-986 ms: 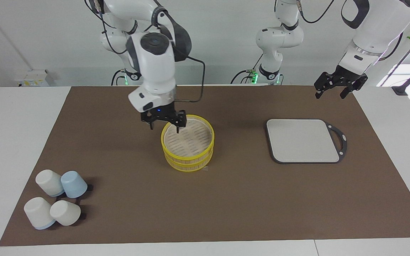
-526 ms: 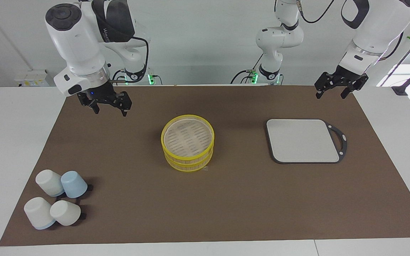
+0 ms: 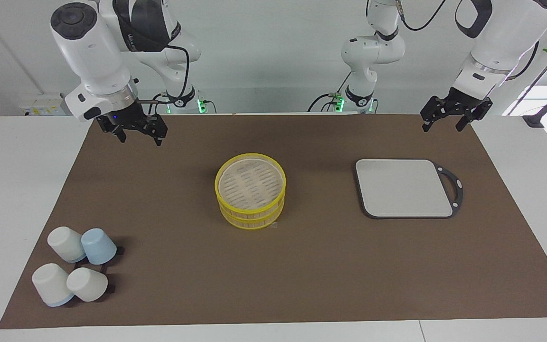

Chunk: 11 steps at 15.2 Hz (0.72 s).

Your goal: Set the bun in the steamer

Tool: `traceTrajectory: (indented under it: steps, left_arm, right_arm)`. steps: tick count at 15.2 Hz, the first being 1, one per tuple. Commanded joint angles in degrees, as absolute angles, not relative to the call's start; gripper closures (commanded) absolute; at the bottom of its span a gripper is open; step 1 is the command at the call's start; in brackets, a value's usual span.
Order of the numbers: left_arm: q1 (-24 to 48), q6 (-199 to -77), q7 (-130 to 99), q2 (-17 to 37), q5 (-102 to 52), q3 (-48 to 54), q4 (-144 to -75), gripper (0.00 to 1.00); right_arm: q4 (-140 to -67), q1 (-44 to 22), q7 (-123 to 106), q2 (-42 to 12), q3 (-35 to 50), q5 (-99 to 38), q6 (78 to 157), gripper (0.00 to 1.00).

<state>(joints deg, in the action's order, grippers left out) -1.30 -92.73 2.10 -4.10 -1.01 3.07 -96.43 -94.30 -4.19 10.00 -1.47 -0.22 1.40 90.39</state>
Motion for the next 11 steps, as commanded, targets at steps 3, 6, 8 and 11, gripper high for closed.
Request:
traceTrajectory:
  steps: [3, 6, 8, 11]
  left_arm:
    - [-1.8, -93.8, 2.9, -5.7, 0.1, 3.5, -97.8, 0.00]
    - [-1.8, -93.8, 2.8, -5.7, 0.1, 3.5, -97.8, 0.00]
    - [-1.8, -93.8, 2.8, -5.7, 0.0, 3.5, -97.8, 0.00]
    - [-1.8, -94.0, 2.8, -5.7, 0.0, 3.5, -97.9, 0.00]
  right_arm:
    - [-99.1, -4.1, 3.2, 1.1, -5.2, -1.2, 95.2, 0.00]
    - [-99.1, -4.2, 3.1, 1.1, -5.3, -1.1, 95.4, 0.00]
    - [-98.0, -4.3, 3.2, 0.7, -5.2, -0.8, 95.3, 0.00]
    - [-96.3, -4.8, 3.3, -0.2, -5.2, -0.4, 95.5, 0.00]
